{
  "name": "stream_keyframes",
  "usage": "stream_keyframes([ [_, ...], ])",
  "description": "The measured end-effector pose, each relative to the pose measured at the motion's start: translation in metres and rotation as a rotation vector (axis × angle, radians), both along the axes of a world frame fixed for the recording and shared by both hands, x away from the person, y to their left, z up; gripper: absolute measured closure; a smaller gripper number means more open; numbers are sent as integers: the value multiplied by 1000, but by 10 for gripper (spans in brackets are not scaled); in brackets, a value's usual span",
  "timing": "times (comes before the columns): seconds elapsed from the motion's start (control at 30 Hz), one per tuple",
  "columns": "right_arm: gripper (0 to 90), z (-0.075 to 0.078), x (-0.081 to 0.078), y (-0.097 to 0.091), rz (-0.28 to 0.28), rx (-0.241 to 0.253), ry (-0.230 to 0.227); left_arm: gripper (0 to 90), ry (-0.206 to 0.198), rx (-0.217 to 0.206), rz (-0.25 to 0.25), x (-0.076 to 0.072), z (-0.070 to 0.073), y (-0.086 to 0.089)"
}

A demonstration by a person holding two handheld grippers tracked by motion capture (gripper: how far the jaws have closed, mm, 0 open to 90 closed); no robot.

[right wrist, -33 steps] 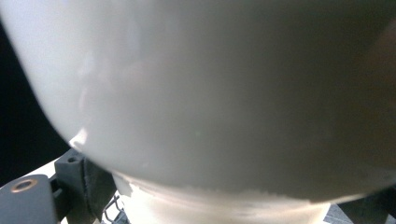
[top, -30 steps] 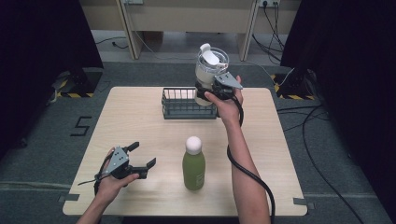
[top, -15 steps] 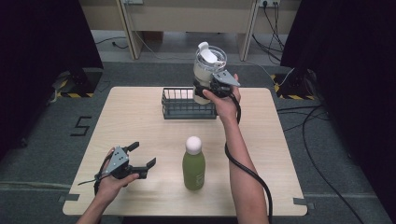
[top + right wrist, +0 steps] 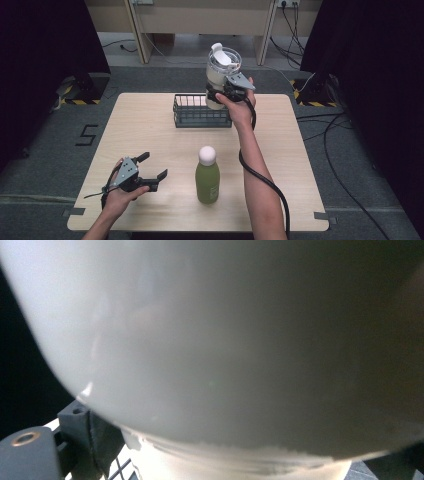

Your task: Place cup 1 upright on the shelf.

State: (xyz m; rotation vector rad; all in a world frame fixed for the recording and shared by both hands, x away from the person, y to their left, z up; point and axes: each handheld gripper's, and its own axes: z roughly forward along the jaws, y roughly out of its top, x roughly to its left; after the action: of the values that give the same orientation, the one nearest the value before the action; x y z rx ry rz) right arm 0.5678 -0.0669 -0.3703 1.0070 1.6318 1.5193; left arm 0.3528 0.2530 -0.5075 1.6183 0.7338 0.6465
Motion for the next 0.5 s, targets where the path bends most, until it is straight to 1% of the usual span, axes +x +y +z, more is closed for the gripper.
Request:
stream_keyframes([
  [0.07,97,0,1,1,-1,5,4,54,0,0,1,0,0,0],
  [0.23,97,1,5,3,-2,-1,6,54,0,-1,1,0,0,1],
  [0.5,97,-3,11,4,-11,-1,17,55,0,-3,2,0,0,1],
])
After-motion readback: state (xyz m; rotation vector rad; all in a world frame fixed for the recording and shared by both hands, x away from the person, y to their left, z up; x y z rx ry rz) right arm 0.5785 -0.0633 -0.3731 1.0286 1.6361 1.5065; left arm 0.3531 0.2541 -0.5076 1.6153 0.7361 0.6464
